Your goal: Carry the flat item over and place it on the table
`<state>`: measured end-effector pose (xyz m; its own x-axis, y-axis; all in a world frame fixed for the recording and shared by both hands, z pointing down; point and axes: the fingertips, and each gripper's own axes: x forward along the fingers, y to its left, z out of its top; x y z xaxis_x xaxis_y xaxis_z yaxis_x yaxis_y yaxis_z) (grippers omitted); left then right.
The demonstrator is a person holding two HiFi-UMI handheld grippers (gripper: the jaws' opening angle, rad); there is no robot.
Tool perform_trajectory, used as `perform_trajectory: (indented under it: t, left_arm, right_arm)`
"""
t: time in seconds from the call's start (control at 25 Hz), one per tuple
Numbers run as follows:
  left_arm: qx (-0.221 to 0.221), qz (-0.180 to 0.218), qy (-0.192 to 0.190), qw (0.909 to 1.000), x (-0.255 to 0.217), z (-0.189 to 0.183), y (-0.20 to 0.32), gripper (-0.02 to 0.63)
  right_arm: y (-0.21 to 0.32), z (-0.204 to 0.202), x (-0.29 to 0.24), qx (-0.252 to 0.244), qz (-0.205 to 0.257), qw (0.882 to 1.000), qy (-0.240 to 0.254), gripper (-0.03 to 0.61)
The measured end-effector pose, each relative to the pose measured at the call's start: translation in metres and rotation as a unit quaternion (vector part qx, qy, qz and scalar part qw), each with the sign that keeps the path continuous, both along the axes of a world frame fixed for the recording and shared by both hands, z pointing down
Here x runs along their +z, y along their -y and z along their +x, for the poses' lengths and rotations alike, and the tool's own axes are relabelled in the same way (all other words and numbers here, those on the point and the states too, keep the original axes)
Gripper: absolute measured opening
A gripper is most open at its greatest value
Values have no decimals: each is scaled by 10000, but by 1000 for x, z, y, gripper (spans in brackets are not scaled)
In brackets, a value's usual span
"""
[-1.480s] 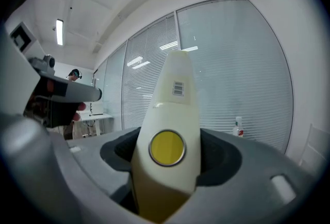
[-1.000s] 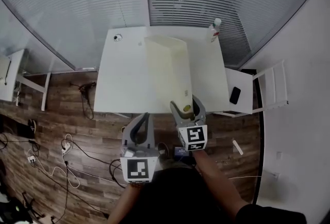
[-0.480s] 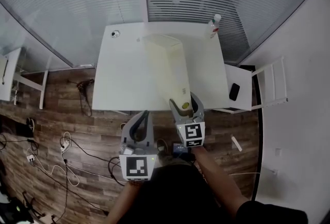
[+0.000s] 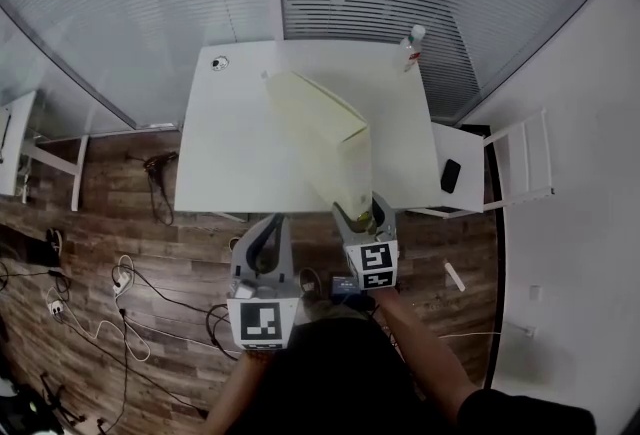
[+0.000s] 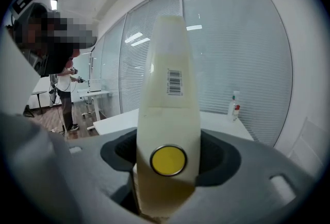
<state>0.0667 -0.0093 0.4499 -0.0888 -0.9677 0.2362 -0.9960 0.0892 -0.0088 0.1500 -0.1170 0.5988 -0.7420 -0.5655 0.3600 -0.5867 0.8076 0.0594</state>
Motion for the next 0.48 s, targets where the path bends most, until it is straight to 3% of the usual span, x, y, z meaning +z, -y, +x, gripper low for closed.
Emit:
perform_trajectory:
  t: [0.28,0.48]
  left_arm:
    - [100,50,163,9998,2,0,-3,2]
    - [-4,-23,10,10000,3,-1,-5,2]
  right_arm:
    - [-7,-2,35,24,-443,9982,-392,287]
    - [-11,-3,72,54,-789,9935,-823,284]
